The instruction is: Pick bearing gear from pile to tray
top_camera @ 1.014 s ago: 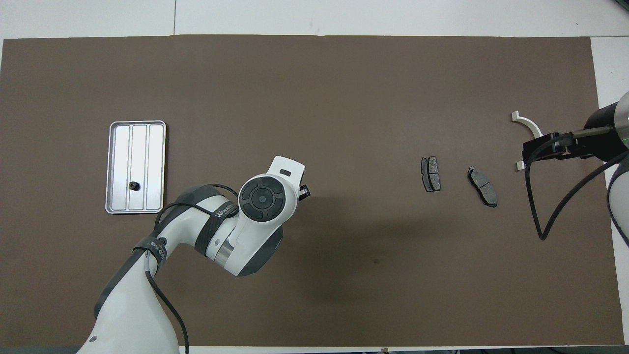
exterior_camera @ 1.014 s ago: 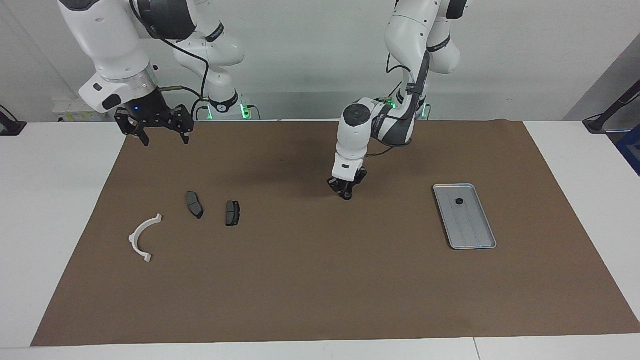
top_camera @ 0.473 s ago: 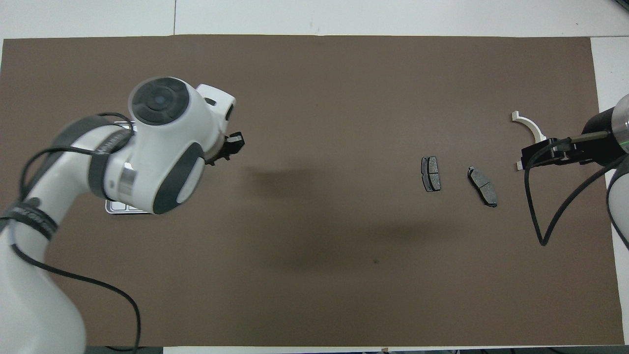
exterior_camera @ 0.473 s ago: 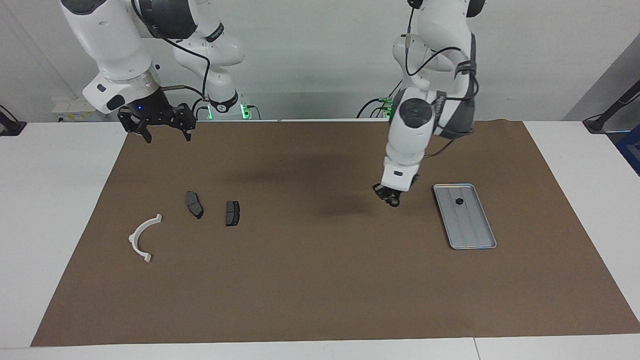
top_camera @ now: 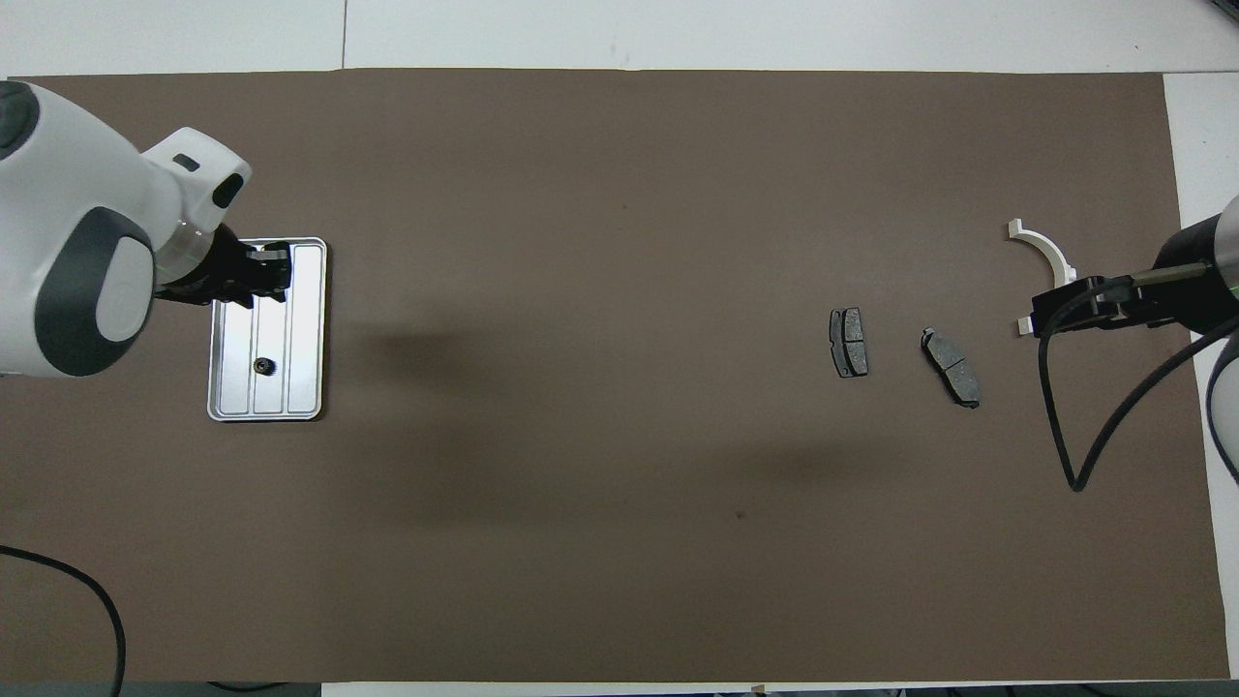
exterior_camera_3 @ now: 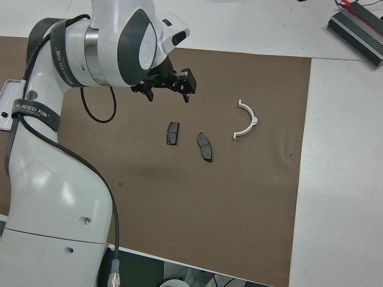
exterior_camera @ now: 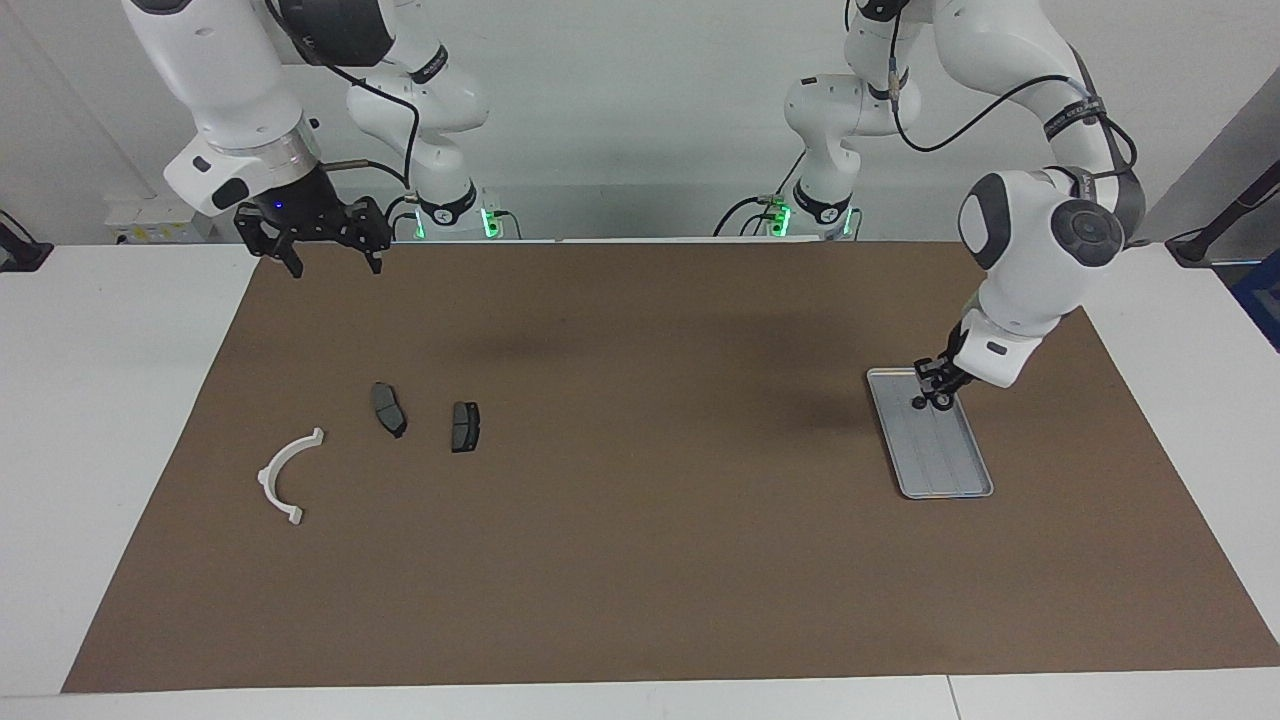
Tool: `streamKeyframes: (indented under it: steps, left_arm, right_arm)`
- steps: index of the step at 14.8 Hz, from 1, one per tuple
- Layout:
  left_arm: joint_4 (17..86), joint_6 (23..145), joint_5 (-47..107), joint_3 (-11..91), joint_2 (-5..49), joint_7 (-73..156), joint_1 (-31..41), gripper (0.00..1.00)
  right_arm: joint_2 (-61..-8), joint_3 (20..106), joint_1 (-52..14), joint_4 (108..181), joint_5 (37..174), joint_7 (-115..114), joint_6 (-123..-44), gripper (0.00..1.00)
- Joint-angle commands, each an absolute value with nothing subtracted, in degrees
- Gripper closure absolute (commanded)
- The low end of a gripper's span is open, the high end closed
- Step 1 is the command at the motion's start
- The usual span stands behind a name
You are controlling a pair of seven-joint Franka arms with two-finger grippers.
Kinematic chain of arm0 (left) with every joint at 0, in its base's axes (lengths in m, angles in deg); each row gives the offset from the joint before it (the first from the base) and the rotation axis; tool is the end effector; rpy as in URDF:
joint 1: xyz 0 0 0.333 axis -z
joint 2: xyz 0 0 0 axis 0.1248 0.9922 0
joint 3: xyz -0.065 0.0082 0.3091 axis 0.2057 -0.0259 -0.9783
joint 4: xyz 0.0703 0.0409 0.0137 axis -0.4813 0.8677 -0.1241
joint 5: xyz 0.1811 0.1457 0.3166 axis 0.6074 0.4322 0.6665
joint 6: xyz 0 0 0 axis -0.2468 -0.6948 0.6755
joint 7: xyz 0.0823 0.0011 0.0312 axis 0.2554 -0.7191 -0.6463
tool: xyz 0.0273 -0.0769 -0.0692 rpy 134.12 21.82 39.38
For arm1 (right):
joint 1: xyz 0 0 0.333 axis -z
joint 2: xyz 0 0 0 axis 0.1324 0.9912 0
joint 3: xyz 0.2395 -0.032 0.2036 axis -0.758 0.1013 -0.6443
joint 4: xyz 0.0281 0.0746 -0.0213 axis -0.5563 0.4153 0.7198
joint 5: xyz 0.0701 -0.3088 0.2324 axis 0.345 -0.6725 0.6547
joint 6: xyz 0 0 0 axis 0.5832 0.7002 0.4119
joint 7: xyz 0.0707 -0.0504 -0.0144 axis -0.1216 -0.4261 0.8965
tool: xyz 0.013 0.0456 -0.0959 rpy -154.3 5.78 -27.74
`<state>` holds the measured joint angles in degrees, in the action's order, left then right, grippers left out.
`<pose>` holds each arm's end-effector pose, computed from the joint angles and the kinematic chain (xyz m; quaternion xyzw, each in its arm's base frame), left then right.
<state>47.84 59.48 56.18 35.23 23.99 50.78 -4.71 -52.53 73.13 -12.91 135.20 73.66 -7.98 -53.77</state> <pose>0.6064 -0.0095 0.4096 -0.9985 -0.0421 0.0318 0.0110 0.5340 0.0199 0.6138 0.9991 0.0256 -0.0328 0.0090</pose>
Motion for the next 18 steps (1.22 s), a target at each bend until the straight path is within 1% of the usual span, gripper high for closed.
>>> streamKeyframes:
  steps: [1,4,8,11,17,18]
  left_arm:
    - [57.1,70.8,55.6,35.8,23.0,54.0,-6.2,1.0]
    - [61.5,78.3,55.6,35.8,24.3,54.0,-6.6,1.0]
    - [61.7,79.2,55.6,35.8,24.8,53.6,-6.3,1.0]
    - [62.5,83.0,55.6,35.8,26.7,53.1,-5.9,1.0]
    - [63.0,83.6,55.6,35.8,26.9,53.3,-5.9,1.0]
    - [63.0,83.5,55.6,35.8,26.9,53.4,-5.9,0.44]
  right_arm:
    - [-53.9,73.4,-13.0,136.3,75.0,-6.9,-52.8,0.0]
    - [-53.8,73.4,-13.1,136.3,75.0,-6.9,-52.9,0.0]
    - [-53.8,73.3,-12.9,136.3,75.0,-7.0,-52.9,0.0]
    - [-53.8,73.3,-13.1,136.3,75.0,-6.9,-53.0,0.0]
    - [-53.8,73.2,-13.3,136.3,75.0,-6.9,-53.2,0.0]
    - [-53.8,73.2,-13.2,136.4,75.0,-6.8,-53.3,0.0]
